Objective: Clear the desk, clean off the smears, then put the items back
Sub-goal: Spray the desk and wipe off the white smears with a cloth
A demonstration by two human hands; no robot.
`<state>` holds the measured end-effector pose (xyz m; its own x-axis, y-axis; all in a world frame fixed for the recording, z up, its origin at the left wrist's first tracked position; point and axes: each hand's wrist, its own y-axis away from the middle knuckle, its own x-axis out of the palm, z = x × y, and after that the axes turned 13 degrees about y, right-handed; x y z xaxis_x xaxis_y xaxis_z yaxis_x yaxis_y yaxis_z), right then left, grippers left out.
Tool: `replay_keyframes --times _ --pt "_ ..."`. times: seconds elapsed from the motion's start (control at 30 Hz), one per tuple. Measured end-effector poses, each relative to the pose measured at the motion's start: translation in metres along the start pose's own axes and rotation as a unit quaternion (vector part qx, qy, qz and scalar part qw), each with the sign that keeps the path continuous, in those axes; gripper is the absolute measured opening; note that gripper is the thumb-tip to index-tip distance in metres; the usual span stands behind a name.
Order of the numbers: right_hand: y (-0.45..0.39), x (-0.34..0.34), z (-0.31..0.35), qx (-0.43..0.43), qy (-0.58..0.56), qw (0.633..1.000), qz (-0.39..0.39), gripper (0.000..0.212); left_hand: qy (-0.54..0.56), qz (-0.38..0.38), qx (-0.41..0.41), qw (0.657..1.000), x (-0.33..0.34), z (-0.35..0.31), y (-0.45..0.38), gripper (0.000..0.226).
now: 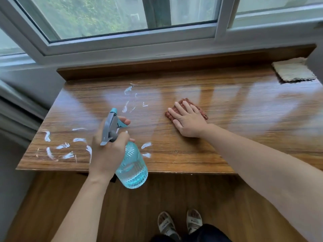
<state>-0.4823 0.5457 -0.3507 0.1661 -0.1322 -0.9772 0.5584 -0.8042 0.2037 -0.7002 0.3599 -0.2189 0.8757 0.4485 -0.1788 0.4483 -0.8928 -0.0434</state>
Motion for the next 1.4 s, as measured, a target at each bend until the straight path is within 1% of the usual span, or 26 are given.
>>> replay_keyframes --times 0.1,0.17,0.23,0.3,0.37,0.47,0.5,0.57,0.7,0.77,0.8,0.87,0.97,1.03,1.07,1.1,1.13,1.23,1.3,1.4 --pt "0.057 0.007 0.016 -0.065 0.019 0.998 -0.015 0.059 -0.008 0.002 -0.018 1.0 0.003 0.008 0.003 0.032" --pt "0.1 0.013 0.031 -0.09 0.017 0.996 -0.018 0.059 -0.013 0.004 -0.023 1.0 0.002 0.011 0.006 0.035" --pt "0.131 0.02 0.042 -0.097 0.007 0.995 -0.023 0.058 -0.006 0.017 -0.02 1.0 0.002 0.015 0.006 0.034" --pt "0.133 0.026 0.042 -0.083 0.01 0.996 -0.029 0.059 0.002 0.035 -0.031 0.999 0.002 0.015 0.003 0.035" --pt "0.11 0.028 0.037 -0.027 0.016 0.999 -0.043 0.059 0.003 0.06 -0.032 0.998 -0.001 0.019 0.003 0.038" --pt "0.062 0.022 0.037 0.134 -0.016 0.99 -0.033 0.06 0.003 0.087 -0.023 0.996 -0.012 0.018 0.0 0.036" --pt "0.052 0.019 0.044 0.171 -0.031 0.984 -0.021 0.061 0.001 0.098 -0.016 0.995 -0.017 0.019 -0.002 0.035" --pt "0.049 0.016 0.07 0.195 -0.039 0.98 -0.011 0.061 -0.005 0.118 -0.008 0.993 -0.028 0.018 -0.007 0.034" --pt "0.099 0.022 0.125 0.124 -0.016 0.992 -0.032 0.06 -0.011 0.152 0.021 0.988 -0.048 0.021 -0.018 0.04" --pt "0.127 0.029 0.127 0.107 -0.001 0.994 -0.038 0.058 -0.009 0.163 0.027 0.986 -0.054 0.025 -0.024 0.04" --pt "0.137 0.031 0.119 0.114 0.004 0.993 -0.038 0.058 -0.011 0.168 0.028 0.985 -0.057 0.026 -0.026 0.04" --pt "0.146 0.036 0.094 0.173 0.007 0.984 -0.037 0.058 -0.011 0.18 0.032 0.983 -0.062 0.031 -0.029 0.04" --pt "0.14 0.037 0.059 0.295 -0.009 0.956 0.001 0.062 -0.001 0.184 0.024 0.983 -0.071 0.036 -0.029 0.04" --pt "0.126 0.033 0.061 0.353 -0.033 0.935 0.02 0.063 -0.001 0.182 0.009 0.983 -0.077 0.039 -0.027 0.039" --pt "0.117 0.03 0.071 0.369 -0.041 0.928 0.028 0.063 -0.004 0.181 0.002 0.984 -0.079 0.04 -0.027 0.036" --pt "0.109 0.027 0.086 0.366 -0.041 0.929 0.034 0.063 -0.009 0.18 -0.003 0.984 -0.081 0.042 -0.026 0.033" --pt "0.104 0.024 0.104 0.344 -0.035 0.938 0.034 0.063 -0.014 0.179 -0.007 0.984 -0.082 0.042 -0.025 0.031" --pt "0.113 0.023 0.148 0.193 -0.016 0.981 0.002 0.062 -0.021 0.177 -0.005 0.984 -0.081 0.043 -0.021 0.031" --pt "0.132 0.026 0.146 0.104 -0.001 0.995 -0.007 0.061 -0.022 0.176 -0.006 0.984 -0.079 0.043 -0.019 0.033" --pt "0.159 0.035 0.106 0.017 0.081 0.996 -0.012 0.062 -0.014 0.175 -0.01 0.984 -0.077 0.041 -0.017 0.035"
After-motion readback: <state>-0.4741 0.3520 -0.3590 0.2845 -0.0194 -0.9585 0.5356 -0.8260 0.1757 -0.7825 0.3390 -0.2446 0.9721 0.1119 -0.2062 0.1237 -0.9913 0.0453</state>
